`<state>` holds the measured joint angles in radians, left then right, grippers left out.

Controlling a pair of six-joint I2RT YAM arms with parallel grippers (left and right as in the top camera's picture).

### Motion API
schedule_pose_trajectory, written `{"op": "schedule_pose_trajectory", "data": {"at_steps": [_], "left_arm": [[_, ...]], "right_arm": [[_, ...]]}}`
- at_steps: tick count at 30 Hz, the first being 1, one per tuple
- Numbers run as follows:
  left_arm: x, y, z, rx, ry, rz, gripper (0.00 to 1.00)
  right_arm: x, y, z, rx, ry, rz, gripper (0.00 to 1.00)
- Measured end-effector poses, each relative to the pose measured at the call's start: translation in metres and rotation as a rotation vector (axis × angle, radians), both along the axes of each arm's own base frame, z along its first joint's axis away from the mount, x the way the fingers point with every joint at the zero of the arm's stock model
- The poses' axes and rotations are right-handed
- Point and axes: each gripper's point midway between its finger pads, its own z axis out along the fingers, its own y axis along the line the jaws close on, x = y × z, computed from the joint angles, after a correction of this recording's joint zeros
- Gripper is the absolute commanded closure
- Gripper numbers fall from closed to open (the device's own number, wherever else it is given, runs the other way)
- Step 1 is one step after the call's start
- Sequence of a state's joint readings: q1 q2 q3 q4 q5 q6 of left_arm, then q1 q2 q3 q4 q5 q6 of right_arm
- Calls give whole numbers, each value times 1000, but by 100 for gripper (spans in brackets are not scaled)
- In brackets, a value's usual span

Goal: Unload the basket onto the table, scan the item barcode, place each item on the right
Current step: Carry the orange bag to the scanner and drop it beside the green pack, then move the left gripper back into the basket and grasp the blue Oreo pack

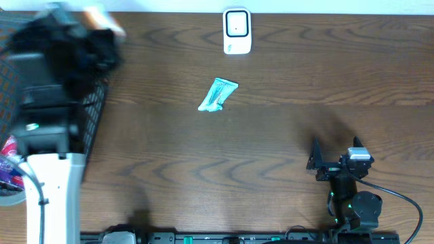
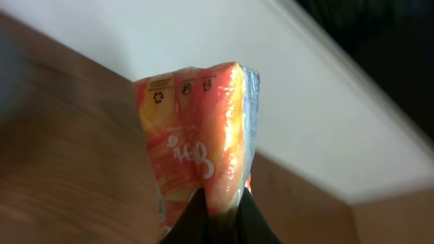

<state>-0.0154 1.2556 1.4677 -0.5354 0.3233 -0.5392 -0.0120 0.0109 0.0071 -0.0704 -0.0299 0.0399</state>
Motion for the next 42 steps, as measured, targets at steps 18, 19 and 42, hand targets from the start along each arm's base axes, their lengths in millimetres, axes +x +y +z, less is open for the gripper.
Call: {"op": "schedule_pose_trajectory", "data": {"at_steps": [18,19,42], "left_arm": [[15,-192,-239,470,429,-490,91],[15,-196,-256,485,458,-503,90],[37,-111,-151,413,269,-300,23]], "right_arm": [[0,0,0,0,0,0,1],[0,0,0,0,0,0,1],[0,0,0,0,0,0,1]]}}
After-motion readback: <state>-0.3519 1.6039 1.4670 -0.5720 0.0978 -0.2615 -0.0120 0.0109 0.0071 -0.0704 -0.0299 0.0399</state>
